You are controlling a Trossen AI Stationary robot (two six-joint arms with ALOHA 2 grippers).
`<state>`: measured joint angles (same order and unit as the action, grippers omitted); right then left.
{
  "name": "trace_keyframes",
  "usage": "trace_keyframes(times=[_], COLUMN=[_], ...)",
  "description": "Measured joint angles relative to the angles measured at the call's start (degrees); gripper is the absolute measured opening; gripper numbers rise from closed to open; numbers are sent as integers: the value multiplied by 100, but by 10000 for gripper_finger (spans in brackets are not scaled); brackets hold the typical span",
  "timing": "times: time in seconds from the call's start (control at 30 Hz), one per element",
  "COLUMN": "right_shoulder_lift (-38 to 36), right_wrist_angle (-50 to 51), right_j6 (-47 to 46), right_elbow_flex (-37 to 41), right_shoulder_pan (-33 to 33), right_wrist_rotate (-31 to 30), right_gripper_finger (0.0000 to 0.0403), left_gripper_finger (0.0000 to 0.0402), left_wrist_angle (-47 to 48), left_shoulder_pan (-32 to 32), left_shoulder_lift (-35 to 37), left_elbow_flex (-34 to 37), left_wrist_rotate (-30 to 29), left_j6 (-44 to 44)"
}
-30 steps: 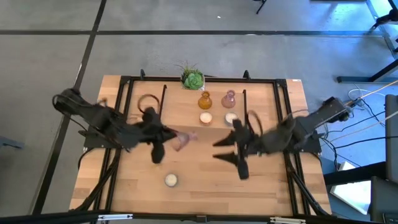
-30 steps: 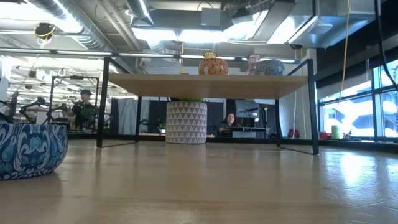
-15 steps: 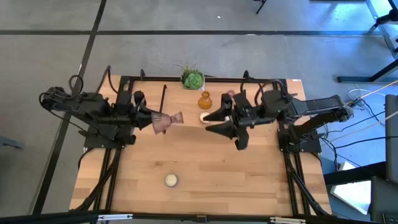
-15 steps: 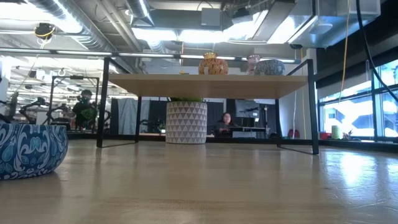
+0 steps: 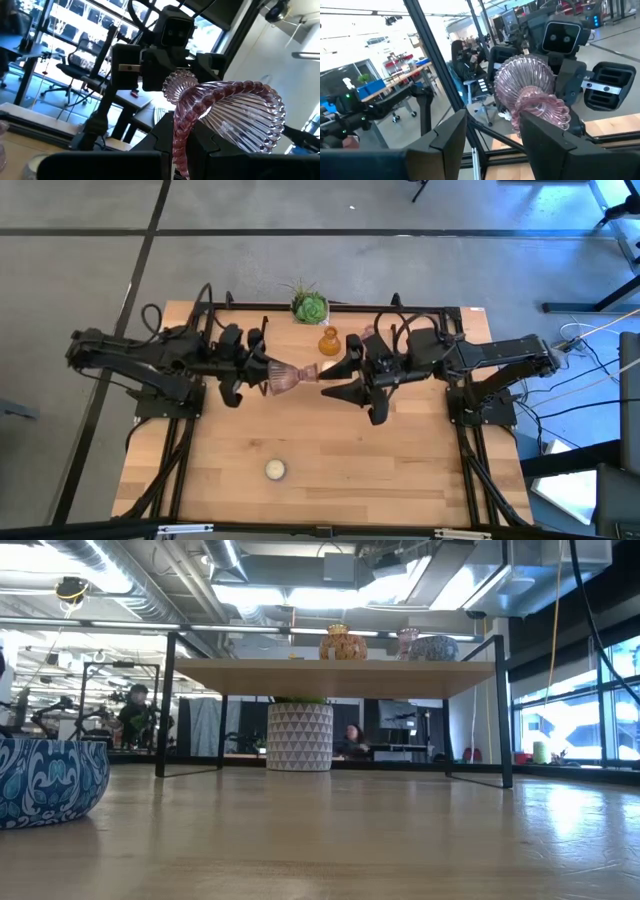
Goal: Pick & Place candle stick holders
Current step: Put the violet candle holder on the shelf
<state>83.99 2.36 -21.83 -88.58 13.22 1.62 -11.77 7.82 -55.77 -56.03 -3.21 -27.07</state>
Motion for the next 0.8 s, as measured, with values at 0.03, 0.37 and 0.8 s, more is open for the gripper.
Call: trace_keyframes(times=[0.03,0.37,0.8], right_shoulder_lift=[0,22,214], right_wrist_angle=[-3,150,150], right_j6=[7,26,27], right_elbow_flex=[0,0,-9], right_shoulder_pan=[11,39,-80], right_wrist_rotate=[7,-243,-269], right_gripper_finger=[185,185,170], left_gripper_finger=[18,18,18], left_wrist_angle=[-2,-42,-96], left_shoulder_pan=[-45,-284,-282], left_shoulder_lift=[-7,-72,-270], left_elbow_flex=[0,0,-7], left_wrist_rotate=[49,341,383], left_j6=[-8,-24,-24])
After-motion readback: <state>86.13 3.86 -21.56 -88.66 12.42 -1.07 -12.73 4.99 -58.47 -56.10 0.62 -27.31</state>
